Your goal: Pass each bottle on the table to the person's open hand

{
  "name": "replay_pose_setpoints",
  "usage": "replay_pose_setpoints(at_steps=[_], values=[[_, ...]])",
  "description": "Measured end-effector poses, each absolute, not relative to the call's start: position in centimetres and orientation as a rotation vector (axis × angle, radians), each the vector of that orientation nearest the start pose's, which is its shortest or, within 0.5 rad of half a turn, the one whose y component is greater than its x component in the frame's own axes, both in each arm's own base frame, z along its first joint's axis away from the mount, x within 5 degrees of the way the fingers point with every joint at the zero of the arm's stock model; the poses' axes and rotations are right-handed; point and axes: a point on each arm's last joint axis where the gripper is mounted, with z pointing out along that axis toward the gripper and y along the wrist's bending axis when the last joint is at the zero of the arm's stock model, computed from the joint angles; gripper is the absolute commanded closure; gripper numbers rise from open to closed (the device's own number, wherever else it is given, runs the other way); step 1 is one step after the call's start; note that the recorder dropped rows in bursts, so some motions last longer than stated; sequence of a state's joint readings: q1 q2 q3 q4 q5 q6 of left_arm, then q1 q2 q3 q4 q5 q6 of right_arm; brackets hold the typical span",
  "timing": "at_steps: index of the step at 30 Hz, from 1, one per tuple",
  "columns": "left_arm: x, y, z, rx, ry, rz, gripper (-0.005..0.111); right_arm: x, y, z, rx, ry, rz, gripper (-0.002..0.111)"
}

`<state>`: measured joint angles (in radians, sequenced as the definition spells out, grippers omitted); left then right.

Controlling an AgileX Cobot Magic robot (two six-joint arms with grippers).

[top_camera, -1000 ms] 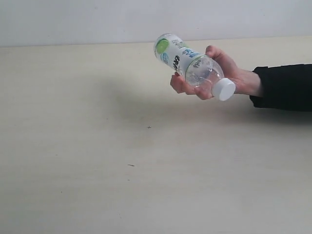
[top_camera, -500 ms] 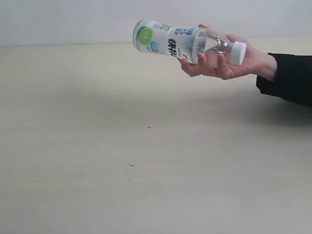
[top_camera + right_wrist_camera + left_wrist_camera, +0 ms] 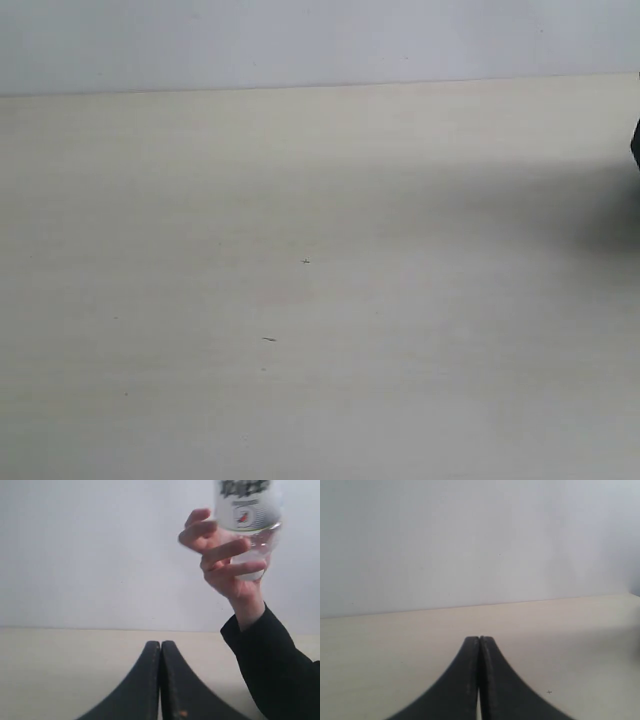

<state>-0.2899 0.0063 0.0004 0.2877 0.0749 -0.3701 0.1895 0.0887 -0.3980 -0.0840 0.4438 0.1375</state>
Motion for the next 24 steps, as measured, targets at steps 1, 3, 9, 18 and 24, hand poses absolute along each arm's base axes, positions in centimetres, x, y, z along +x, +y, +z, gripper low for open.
replay_pose_setpoints(at_steps=[1, 3, 9, 18, 24], values=[[5.5, -1.4, 20.6, 0.145, 1.562, -0.277, 0.107, 4.0, 0.4, 28.9, -0.062, 1.604, 0.154, 0.108], [5.5, -1.4, 20.6, 0.145, 1.562, -0.277, 0.107, 4.7, 0.4, 26.9, -0.037, 1.600, 0.139, 0.108], [5.5, -1.4, 20.6, 0.145, 1.562, -0.277, 0.107, 5.6, 0.2, 21.3, 0.028, 1.590, 0.091, 0.108], [5.5, -1.4, 20.6, 0.145, 1.562, -0.277, 0.107, 5.7, 0.1, 20.4, 0.035, 1.598, 0.081, 0.108], [5.5, -1.4, 20.6, 0.145, 1.562, -0.277, 0.107, 5.7, 0.0, 20.4, 0.054, 1.605, 0.063, 0.108]])
